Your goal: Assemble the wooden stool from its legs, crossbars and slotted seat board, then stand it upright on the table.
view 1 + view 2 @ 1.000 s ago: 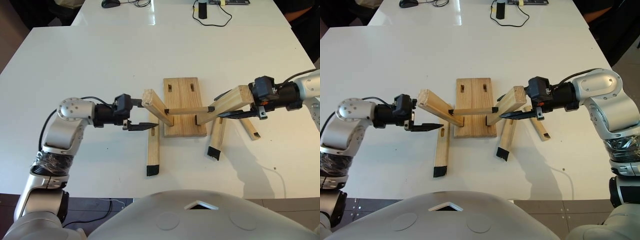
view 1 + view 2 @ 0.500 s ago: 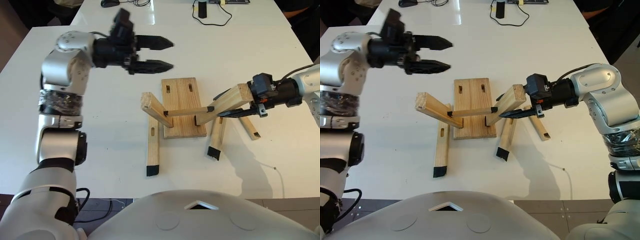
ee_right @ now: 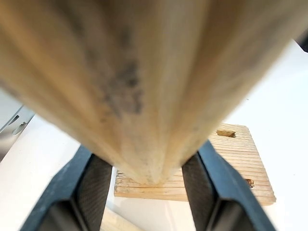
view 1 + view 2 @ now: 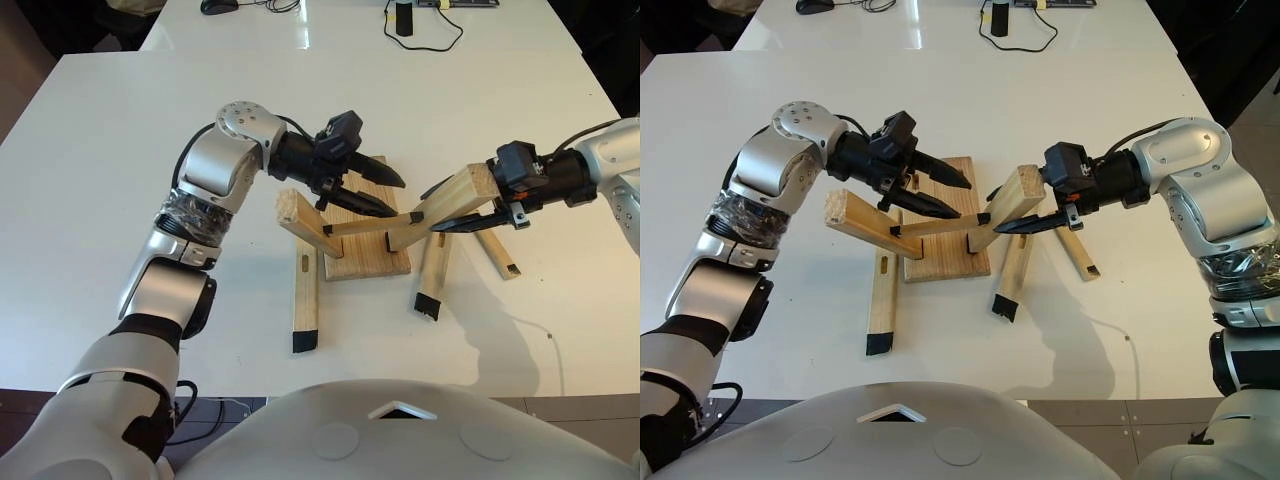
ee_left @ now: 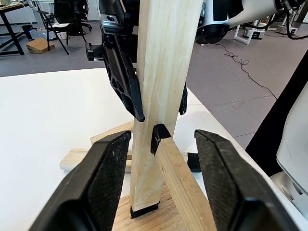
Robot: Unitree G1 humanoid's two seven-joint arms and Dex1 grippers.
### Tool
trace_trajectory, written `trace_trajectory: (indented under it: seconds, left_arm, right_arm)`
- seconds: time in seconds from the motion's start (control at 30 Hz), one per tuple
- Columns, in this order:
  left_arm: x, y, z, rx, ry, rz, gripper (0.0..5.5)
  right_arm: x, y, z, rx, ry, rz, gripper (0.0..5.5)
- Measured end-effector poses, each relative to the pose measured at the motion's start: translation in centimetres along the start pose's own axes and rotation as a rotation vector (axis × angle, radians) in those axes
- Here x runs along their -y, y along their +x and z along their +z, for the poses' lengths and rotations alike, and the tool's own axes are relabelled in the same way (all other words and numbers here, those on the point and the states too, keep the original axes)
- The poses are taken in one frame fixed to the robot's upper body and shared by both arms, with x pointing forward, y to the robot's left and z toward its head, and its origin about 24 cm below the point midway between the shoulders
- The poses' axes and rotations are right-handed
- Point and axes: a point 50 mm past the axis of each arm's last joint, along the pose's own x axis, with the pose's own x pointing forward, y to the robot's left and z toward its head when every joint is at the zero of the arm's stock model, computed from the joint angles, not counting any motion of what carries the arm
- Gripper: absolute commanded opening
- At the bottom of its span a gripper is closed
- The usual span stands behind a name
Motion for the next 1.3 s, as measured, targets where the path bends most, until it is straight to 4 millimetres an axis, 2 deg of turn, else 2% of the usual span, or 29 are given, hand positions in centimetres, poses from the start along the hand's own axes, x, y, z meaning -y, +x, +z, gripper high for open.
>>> trace_trajectory:
  seconds: [0.1,0.13,0.2,0.4,0.53,0.57,0.63,0.7,0.77,0.8,0.83,0.9,0.97,1.03,1.07,1.13,1.2,1.3]
  left_arm:
    - [0.0,-0.2,0.3,0.036,-0.016,0.010,2.47]
    - [0.0,0.0,-0.1,0.014,-0.013,0.018,2.47]
    - [0.1,0.8,-2.5,-0.063,-0.029,0.031,2.47]
    - [-0.3,2.5,-3.1,-0.027,0.079,0.000,2.47]
    - [-0.7,2.1,-3.5,0.039,-0.044,0.037,2.47]
    - [-0.9,1.5,-3.4,0.057,-0.064,0.079,2.47]
    - [-1.5,-1.1,-1.8,0.116,-0.071,0.197,2.47]
    - [-1.8,-4.2,1.8,0.178,0.010,0.285,2.47]
    - [-1.3,-7.5,5.3,0.170,0.129,0.370,2.47]
    - [-0.7,-9.5,6.7,0.141,0.193,0.423,2.47]
    - [-0.2,-10.6,7.0,0.108,0.221,0.449,2.47]
    - [1.3,-13.6,5.9,-0.018,0.231,0.517,2.47]
    - [3.7,-15.9,2.3,-0.174,0.166,0.535,2.47]
    - [6.0,-16.6,-1.3,-0.294,0.089,0.512,2.47]
    - [7.4,-16.4,-3.2,-0.338,0.047,0.481,2.47]
    - [9.3,-14.8,-5.4,-0.366,0.007,0.399,2.47]
    - [10.3,-12.2,-5.9,-0.344,0.028,0.321,2.47]
    - [10.2,-9.3,-5.1,-0.288,0.098,0.256,2.47]
  right_arm:
    - [0.0,0.0,0.0,-0.001,0.000,0.001,2.01]
    - [0.0,0.0,0.0,-0.001,0.001,0.001,2.01]
    - [0.0,0.0,0.0,-0.005,0.001,0.004,2.01]
    - [0.0,0.0,-0.2,-0.020,0.004,0.001,2.01]
    - [0.1,0.1,-0.3,-0.029,0.003,0.003,2.01]
    - [0.1,0.1,-0.2,-0.029,0.001,0.004,2.01]
    - [0.1,0.1,-0.1,-0.030,-0.003,0.006,2.01]
    - [0.1,0.2,-0.1,-0.030,-0.006,0.008,2.01]
    - [0.0,0.2,0.0,-0.030,-0.009,0.010,2.01]
    - [0.0,0.3,0.0,-0.030,-0.011,0.010,2.01]
    - [0.0,0.3,0.0,-0.031,-0.010,0.009,2.01]
    - [-0.1,0.2,0.0,-0.031,-0.006,0.001,2.01]
    - [-0.5,0.1,-0.1,-0.019,0.004,-0.011,2.01]
    - [-0.7,0.0,-0.1,-0.016,0.010,-0.021,2.01]
    - [-0.9,-0.1,-0.1,-0.015,0.013,-0.025,2.01]
    - [-1.1,-0.1,-0.2,-0.013,0.017,-0.033,2.01]
    - [-1.1,-0.2,-0.2,-0.014,0.024,-0.035,2.01]
    - [-1.1,-0.1,-0.3,-0.013,0.032,-0.035,2.01]
